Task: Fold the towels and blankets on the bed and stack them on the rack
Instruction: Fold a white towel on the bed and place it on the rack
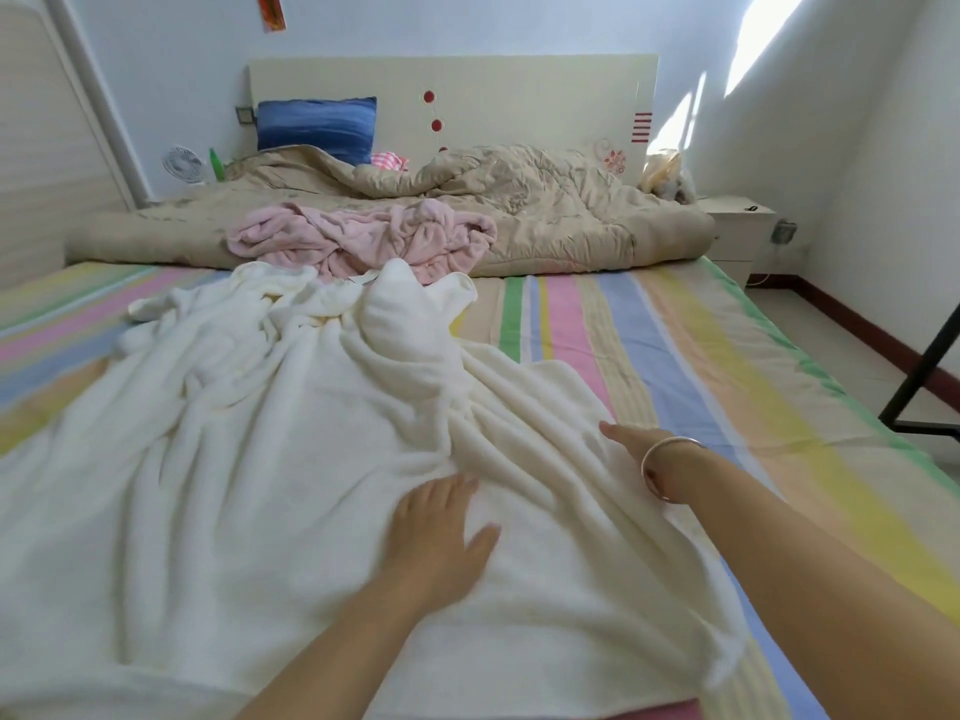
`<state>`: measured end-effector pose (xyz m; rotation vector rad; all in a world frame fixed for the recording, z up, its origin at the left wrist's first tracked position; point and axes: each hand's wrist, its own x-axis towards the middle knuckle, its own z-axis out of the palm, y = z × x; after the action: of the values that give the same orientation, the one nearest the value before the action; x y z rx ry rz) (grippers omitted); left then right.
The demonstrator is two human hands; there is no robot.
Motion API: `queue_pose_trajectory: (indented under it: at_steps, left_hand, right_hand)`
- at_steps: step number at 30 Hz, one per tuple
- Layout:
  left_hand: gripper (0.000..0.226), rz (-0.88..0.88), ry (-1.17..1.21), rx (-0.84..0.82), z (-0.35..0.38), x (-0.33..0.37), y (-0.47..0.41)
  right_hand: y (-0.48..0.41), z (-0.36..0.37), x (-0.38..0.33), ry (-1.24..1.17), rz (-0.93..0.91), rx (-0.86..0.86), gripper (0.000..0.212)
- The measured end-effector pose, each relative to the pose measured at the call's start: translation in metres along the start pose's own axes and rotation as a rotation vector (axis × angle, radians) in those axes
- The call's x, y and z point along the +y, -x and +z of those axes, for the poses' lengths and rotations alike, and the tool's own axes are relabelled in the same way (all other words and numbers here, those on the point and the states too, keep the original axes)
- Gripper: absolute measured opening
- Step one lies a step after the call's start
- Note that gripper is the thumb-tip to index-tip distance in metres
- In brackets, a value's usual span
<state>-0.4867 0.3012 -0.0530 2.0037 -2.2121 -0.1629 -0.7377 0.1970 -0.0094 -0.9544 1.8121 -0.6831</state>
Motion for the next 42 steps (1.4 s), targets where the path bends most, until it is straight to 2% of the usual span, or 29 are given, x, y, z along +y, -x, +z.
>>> queue_pose_trajectory:
  at_steps: [2, 4, 8, 10, 13, 17, 20, 22, 26, 29, 30, 32, 34, 35, 38, 40, 42]
  left_hand:
    - [0.096, 0.053, -0.067, -0.076, 0.021, -0.002, 0.005]
    - [0.094, 0.046, -0.070, -0.112, 0.028, -0.005, 0.001]
    - [0.072, 0.034, -0.112, -0.156, 0.020, -0.007, -0.008]
    - [0.070, 0.031, -0.121, -0.151, 0.016, -0.005, -0.008]
    - [0.068, 0.004, -0.088, -0.159, 0.005, 0.000, -0.011]
    - [0.054, 0.028, 0.027, -0.084, -0.009, 0.025, 0.005]
    - [0.038, 0.155, 0.180, 0.040, -0.011, 0.063, 0.039]
    - [0.027, 0.258, 0.274, 0.132, -0.009, 0.086, 0.058]
    - [0.014, 0.522, 0.303, 0.311, -0.010, 0.116, 0.092]
    - [0.013, 0.624, 0.290, 0.373, -0.016, 0.118, 0.110]
    - [0.017, 0.646, 0.266, 0.380, -0.017, 0.114, 0.112]
    - [0.025, 0.674, 0.195, 0.357, -0.016, 0.104, 0.120]
    - [0.026, 0.669, 0.110, 0.304, -0.013, 0.088, 0.126]
    - [0.026, 0.649, 0.071, 0.276, -0.012, 0.079, 0.127]
    - [0.023, 0.626, 0.002, 0.225, -0.015, 0.050, 0.128]
    - [0.021, 0.675, -0.097, 0.226, -0.017, 0.035, 0.129]
    - [0.041, 0.711, -0.198, 0.231, -0.018, 0.024, 0.130]
  right_hand:
    - [-0.013, 0.009, -0.013, 0.054, 0.022, -0.039, 0.084]
    - [-0.017, 0.020, -0.023, 0.107, 0.014, -0.050, 0.086]
    - [-0.018, 0.036, -0.018, 0.269, -0.122, 0.068, 0.059]
    - [-0.005, 0.030, -0.008, 0.253, -0.212, 0.129, 0.042]
    - [0.011, -0.006, 0.015, 0.298, -0.305, 0.324, 0.033]
    - [0.047, -0.096, 0.070, 0.244, -0.172, 0.567, 0.035]
    - [0.089, -0.157, 0.115, 0.192, 0.007, 0.708, 0.039]
    - [0.108, -0.176, 0.141, 0.112, 0.117, 0.734, 0.043]
    - [0.142, -0.179, 0.173, -0.165, 0.218, 0.572, 0.056]
    - [0.134, -0.183, 0.188, -0.406, 0.183, 0.435, 0.070]
    - [0.139, -0.179, 0.184, -0.493, 0.156, 0.406, 0.069]
    - [0.159, -0.170, 0.172, -0.615, 0.079, 0.372, 0.048]
    - [0.180, -0.160, 0.160, -0.633, 0.018, 0.312, 0.017]
    - [0.183, -0.158, 0.158, -0.672, -0.016, 0.266, 0.009]
    - [0.186, -0.153, 0.155, -0.777, -0.047, 0.148, 0.011]
    - [0.185, -0.150, 0.153, -0.825, -0.033, 0.089, 0.022]
    - [0.184, -0.148, 0.154, -0.824, -0.013, 0.068, 0.037]
